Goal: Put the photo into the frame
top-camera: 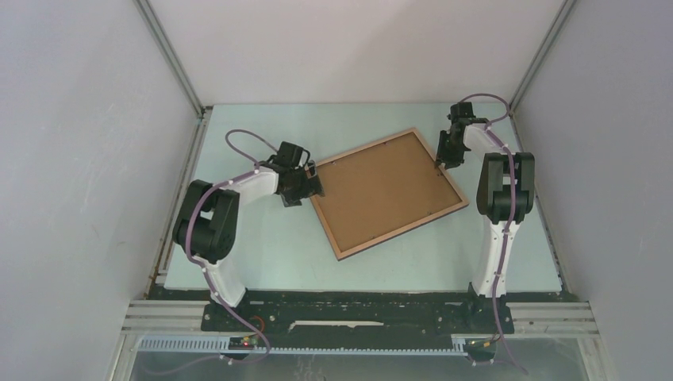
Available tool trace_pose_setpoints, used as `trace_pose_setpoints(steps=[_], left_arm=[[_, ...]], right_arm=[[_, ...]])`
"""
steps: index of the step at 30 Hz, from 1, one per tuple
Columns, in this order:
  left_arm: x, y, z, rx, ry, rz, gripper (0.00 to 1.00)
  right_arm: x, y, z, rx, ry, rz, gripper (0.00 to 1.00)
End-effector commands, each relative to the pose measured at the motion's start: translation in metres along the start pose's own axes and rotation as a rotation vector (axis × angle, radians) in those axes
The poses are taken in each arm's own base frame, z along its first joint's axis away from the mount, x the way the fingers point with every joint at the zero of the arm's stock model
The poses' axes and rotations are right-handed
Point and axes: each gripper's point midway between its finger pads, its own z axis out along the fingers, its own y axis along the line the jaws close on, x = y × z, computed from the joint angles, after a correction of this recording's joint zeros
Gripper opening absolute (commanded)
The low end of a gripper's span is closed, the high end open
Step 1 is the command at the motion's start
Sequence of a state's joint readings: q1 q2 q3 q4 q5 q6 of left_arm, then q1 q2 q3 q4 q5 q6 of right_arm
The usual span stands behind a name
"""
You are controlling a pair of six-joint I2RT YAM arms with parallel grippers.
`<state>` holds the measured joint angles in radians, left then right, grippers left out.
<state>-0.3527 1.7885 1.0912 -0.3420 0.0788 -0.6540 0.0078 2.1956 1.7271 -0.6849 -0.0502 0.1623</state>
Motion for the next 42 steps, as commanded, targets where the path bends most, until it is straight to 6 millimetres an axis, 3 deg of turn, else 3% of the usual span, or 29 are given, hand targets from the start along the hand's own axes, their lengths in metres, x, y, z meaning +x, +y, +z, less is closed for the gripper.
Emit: trace_pose_setpoints(steps=[1, 5, 10, 21, 23, 26, 36, 40, 42], left_arm=[[-0.004, 0.009, -0.008, -0.102, 0.002, 0.047, 0.87], [-0.011, 0.009, -0.003, -0.166, 0.0, 0.082, 0.85], [-0.006, 0.007, 0.007, -0.208, 0.02, 0.095, 0.83], [-0.016, 0.022, 0.018, -0.283, -0.032, 0.039, 0.77], [-0.017, 0.022, 0.024, -0.236, -0.027, 0.002, 0.73], [-0.015, 0.021, 0.031, -0.167, -0.002, -0.057, 0.58], [-0.029, 0.038, 0.024, -0.22, -0.091, -0.12, 0.41], [-0.026, 0.034, 0.023, -0.181, -0.09, -0.161, 0.2], [-0.023, 0.035, 0.022, -0.176, -0.086, -0.188, 0.18]], right_arm=[[0.001, 0.017, 0.002, -0.075, 0.008, 0.038, 0.33], [0.001, 0.017, 0.001, -0.078, 0.007, 0.039, 0.33], [0.001, 0.019, 0.001, -0.094, 0.009, 0.042, 0.32], [0.001, 0.022, 0.001, -0.115, 0.012, 0.044, 0.28], [0.003, 0.022, 0.001, -0.116, 0.016, 0.045, 0.27], [0.002, 0.023, 0.001, -0.122, 0.015, 0.045, 0.26], [0.003, 0.028, 0.001, -0.15, 0.02, 0.047, 0.22], [0.004, 0.028, 0.002, -0.151, 0.023, 0.049, 0.21], [0.004, 0.028, 0.002, -0.152, 0.022, 0.049, 0.21]])
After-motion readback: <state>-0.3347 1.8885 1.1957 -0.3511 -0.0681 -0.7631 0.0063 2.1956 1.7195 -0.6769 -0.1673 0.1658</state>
